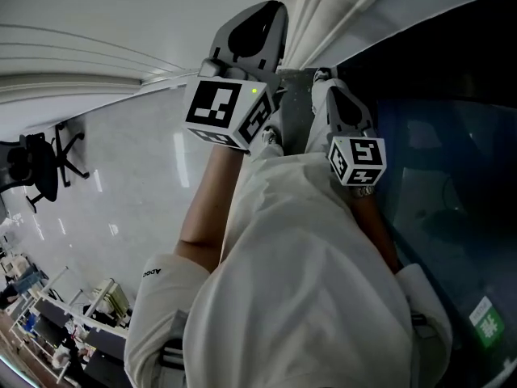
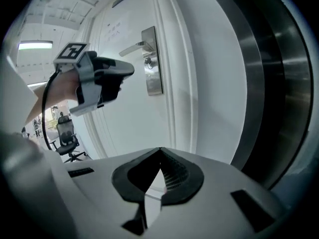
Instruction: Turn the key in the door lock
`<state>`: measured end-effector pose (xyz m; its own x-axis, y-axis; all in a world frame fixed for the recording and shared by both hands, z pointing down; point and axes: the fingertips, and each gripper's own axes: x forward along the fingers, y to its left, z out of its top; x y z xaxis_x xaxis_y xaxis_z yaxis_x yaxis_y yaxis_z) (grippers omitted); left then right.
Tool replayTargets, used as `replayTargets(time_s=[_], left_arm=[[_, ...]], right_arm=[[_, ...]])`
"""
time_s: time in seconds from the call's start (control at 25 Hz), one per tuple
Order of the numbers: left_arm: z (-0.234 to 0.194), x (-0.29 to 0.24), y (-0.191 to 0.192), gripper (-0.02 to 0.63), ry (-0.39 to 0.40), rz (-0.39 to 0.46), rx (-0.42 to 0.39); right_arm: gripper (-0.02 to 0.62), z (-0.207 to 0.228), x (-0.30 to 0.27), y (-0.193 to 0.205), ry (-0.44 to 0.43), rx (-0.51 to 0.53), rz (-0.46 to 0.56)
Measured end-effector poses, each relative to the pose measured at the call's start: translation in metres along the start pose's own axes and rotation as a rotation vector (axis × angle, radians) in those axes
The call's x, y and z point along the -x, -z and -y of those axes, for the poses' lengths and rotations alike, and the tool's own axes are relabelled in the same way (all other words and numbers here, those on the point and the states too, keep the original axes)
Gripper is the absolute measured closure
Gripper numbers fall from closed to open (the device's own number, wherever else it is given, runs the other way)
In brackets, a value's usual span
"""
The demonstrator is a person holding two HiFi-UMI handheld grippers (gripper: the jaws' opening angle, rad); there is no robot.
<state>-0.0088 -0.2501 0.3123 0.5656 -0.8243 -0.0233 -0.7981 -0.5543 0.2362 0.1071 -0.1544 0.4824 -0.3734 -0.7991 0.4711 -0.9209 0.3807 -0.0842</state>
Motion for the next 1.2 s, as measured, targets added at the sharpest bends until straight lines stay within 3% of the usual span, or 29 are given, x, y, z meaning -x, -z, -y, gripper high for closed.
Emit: replayTargets(time_s=[0.12, 0.2, 0.36, 0.52, 0.72, 1.2], left_arm=[[0.017, 0.017, 0.032, 0.577, 0.048, -0.069, -0.077], [0.022, 0.028, 0.059, 0.577, 0.058, -0.114, -0.071], [0.024, 0.053, 0.098, 0.577, -0.002, -0.168, -0.062], [0.021, 0.075, 0.100, 0.577, -0.107, -0.153, -0.115], [0.015, 0.098, 0.100, 0.577, -0.164, -0.169, -0.148], [0.005, 0.125, 0.097, 0.577, -0.240, -0.156, -0.136]], right_arm=[[0.594, -0.002, 0.002, -0.014, -0.023, 0.039, 0.035], [0.594, 0.000, 0.001, -0.024, -0.060, 0.038, 0.054], [0.594, -0.001, 0.004, -0.046, -0.145, 0.021, 0.116], [0.594, -0.012, 0.014, -0.065, -0.224, 0.096, 0.177], [0.594, -0.037, 0.022, -0.075, -0.303, 0.175, 0.208], [0.594, -0.055, 0.017, -0.072, -0.320, 0.152, 0.171]])
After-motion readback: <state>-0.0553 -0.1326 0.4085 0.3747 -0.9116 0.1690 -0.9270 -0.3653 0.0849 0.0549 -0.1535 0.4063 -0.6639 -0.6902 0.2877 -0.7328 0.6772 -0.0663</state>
